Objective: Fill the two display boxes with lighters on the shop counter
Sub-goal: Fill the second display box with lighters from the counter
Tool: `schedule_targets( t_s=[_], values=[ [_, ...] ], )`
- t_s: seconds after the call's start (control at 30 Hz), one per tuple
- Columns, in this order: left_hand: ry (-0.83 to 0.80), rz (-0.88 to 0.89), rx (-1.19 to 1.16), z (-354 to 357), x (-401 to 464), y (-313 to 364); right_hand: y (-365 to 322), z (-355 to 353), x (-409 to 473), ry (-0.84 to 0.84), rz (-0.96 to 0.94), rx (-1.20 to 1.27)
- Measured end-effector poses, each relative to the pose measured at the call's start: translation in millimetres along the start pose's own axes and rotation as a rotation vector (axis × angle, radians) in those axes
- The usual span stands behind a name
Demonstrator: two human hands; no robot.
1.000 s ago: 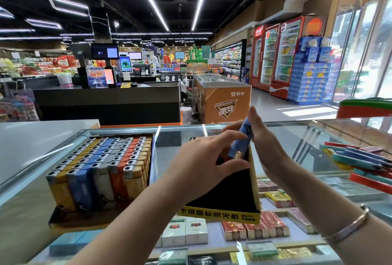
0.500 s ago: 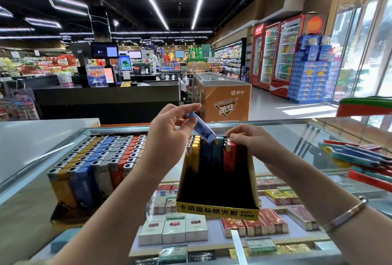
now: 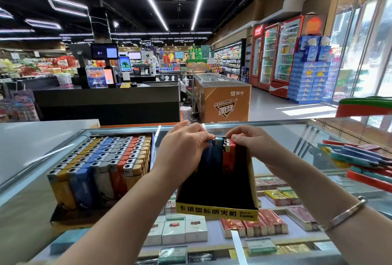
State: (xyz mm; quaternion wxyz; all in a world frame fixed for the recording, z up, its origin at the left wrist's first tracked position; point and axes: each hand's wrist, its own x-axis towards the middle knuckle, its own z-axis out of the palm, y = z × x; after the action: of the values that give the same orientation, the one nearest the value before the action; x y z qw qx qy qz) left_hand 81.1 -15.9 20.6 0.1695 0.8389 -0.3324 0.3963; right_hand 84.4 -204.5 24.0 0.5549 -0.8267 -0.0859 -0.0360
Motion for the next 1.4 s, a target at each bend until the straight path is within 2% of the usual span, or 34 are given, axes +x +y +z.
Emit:
schedule_targets(
  t_s=[0.1,0.2,0.43,0.53,0.67,0.8,1.03,1.17,1.23,1.33,1.4],
  values=[
    [-0.011,-0.025,0.081,1,0,-2,0,0,0,0.004,-0.005,-0.008],
    [-0.058,-0.100,0.027,3,-1,-3,1,0,1,0.003,-0.007,0.007],
    [-0.362,-0.386,-0.433,7,-7,-14,7,-2,5,0.032,-0.039,0.032],
    [-0.325,-0.457,-0.552,13,-9,-11,11,-7,8,0.098,-0.035,0.063],
    [-0.387,-0.568,-0.775,22,-9,-4,13,-13,12,0.187,-0.029,0.082],
    [-0.377,-0.572,-0.874,29,-10,-2,13,-12,11,0.228,-0.054,0.017],
    [-0.322,-0.553,-0.938,41,-13,12,20,-36,-7,0.449,-0.130,-0.322],
    [-0.319,-0.549,-0.972,45,-14,18,28,-77,-28,0.547,-0.025,-0.659],
    [-0.337,-0.574,-1.019,47,-15,21,32,-100,-41,0.496,0.136,-0.892],
    [-0.367,-0.592,-1.100,51,-16,26,38,-124,-63,0.320,0.443,-1.234],
    [-0.374,-0.578,-1.108,52,-16,29,44,-131,-73,0.219,0.560,-1.386]
  ],
)
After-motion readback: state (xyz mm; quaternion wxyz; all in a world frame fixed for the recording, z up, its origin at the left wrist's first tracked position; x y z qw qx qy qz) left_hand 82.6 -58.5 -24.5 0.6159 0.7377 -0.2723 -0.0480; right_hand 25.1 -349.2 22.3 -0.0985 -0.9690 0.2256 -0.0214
